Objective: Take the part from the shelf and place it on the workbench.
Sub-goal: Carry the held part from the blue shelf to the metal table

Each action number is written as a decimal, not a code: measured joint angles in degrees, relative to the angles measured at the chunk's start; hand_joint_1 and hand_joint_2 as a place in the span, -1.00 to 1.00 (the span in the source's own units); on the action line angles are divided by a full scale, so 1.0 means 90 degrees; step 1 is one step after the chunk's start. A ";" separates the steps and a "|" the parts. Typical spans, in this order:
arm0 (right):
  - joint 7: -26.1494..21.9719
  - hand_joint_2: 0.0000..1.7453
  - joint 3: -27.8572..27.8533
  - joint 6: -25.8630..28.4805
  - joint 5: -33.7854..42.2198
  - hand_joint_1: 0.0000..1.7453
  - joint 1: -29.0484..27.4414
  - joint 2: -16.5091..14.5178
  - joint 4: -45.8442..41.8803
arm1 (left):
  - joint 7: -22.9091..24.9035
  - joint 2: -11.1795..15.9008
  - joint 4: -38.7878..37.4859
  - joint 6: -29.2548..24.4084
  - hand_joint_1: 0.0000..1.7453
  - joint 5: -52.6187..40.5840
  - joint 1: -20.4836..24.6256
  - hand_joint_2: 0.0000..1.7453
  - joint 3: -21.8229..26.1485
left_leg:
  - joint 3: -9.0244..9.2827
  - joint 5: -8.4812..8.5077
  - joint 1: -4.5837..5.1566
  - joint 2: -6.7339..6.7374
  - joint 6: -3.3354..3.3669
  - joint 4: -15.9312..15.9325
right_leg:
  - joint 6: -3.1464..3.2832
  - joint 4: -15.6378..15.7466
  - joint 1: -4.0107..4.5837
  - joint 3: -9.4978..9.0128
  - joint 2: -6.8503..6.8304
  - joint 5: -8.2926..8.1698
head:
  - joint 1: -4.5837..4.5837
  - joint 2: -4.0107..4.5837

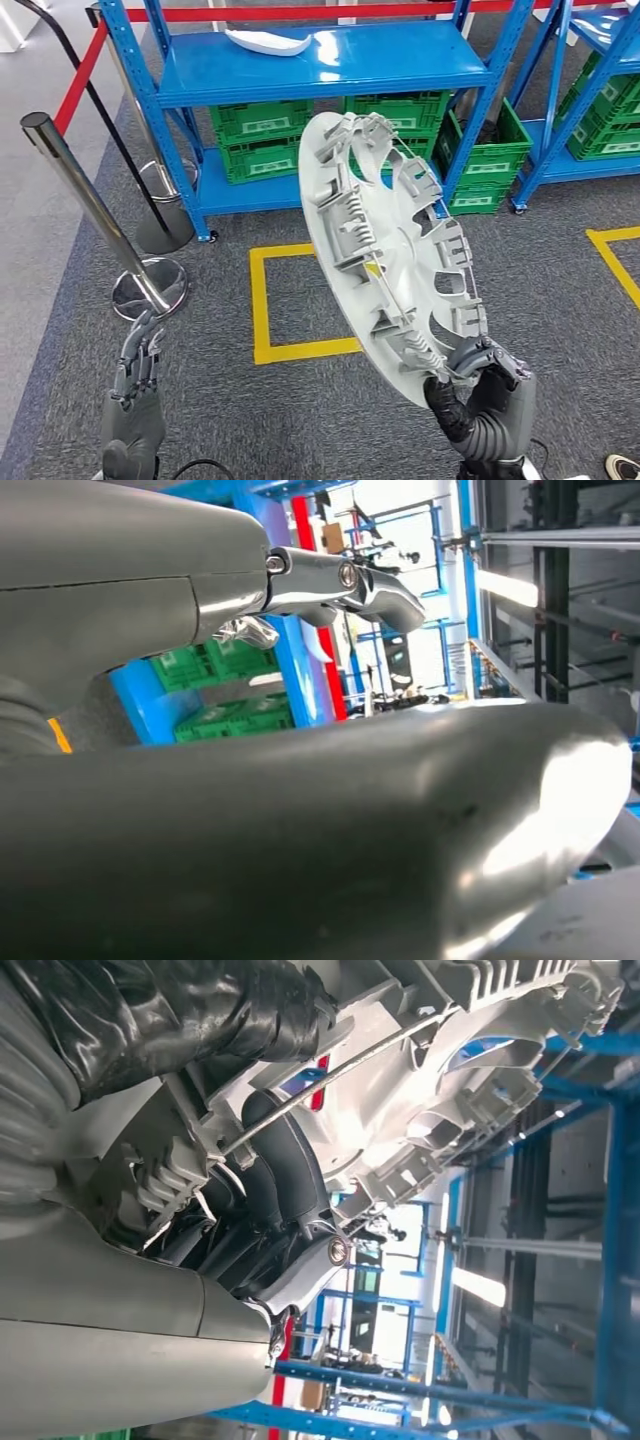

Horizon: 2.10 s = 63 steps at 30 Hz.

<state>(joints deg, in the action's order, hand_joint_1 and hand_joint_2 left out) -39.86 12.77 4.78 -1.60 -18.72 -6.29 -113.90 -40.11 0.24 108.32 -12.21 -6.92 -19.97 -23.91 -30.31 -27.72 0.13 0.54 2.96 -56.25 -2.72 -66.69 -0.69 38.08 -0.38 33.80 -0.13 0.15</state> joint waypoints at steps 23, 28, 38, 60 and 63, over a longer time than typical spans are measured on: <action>0.0005 1.00 -0.0033 -0.0044 -0.0038 1.00 -0.0155 0.0016 0.0010 | -0.0001 0.0005 -0.0002 -0.0125 -1.00 0.0081 -0.0097 -1.00 -0.0019 | 0.0290 -0.0243 -0.0046 0.0126 -0.0355 -0.0400 | 0.0245 0.0996 0.0030 -0.0424 -0.0300 -0.0900 | -0.0105 -0.0001; 0.0003 1.00 -0.0032 -0.0065 -0.0047 1.00 -0.0154 0.0016 0.0010 | -0.0001 0.0005 -0.0002 -0.0127 -1.00 0.0081 -0.0116 -1.00 -0.0018 | 0.0380 -0.0289 -0.0017 0.0067 -0.0109 0.0072 | 0.0049 0.0853 0.0005 -0.0294 -0.0293 -0.0883 | -0.0080 0.0000; 0.0004 1.00 -0.0047 -0.0093 -0.0069 1.00 -0.0171 0.0024 0.0035 | -0.0001 0.0002 -0.0002 -0.0121 -1.00 0.0078 -0.0109 -1.00 -0.0019 | -0.0042 -0.0018 0.0031 -0.0263 -0.0068 -0.0111 | 0.0143 0.0840 0.0013 -0.0843 0.0247 -0.0514 | 0.0061 -0.0001; 0.0001 1.00 -0.0095 -0.0135 -0.0099 1.00 -0.0159 0.0024 0.0036 | -0.0002 0.0005 -0.0002 -0.0092 -1.00 0.0060 -0.0076 -1.00 -0.0019 | -0.0059 0.0047 -0.0038 -0.0032 -0.0033 -0.0045 | 0.0007 0.0461 -0.0017 -0.0331 -0.0163 -0.0368 | -0.0045 -0.0001; 0.0001 1.00 -0.0098 -0.0143 -0.0106 1.00 -0.0164 0.0027 0.0039 | -0.0002 0.0004 -0.0004 -0.0091 -1.00 0.0060 -0.0073 -1.00 -0.0019 | -0.0229 0.0172 -0.0013 -0.0116 0.0013 -0.0054 | -0.0016 -0.0687 -0.0013 0.0028 0.0002 0.0280 | 0.0017 -0.0001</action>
<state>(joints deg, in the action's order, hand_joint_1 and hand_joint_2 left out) -39.85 11.88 3.49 -2.55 -20.19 -6.05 -113.55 -40.13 0.27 108.28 -13.03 -6.38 -20.63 -24.09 -32.37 -26.18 0.01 -0.51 3.08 -56.73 -2.86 -72.87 -0.80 38.33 -0.36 36.32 0.02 0.14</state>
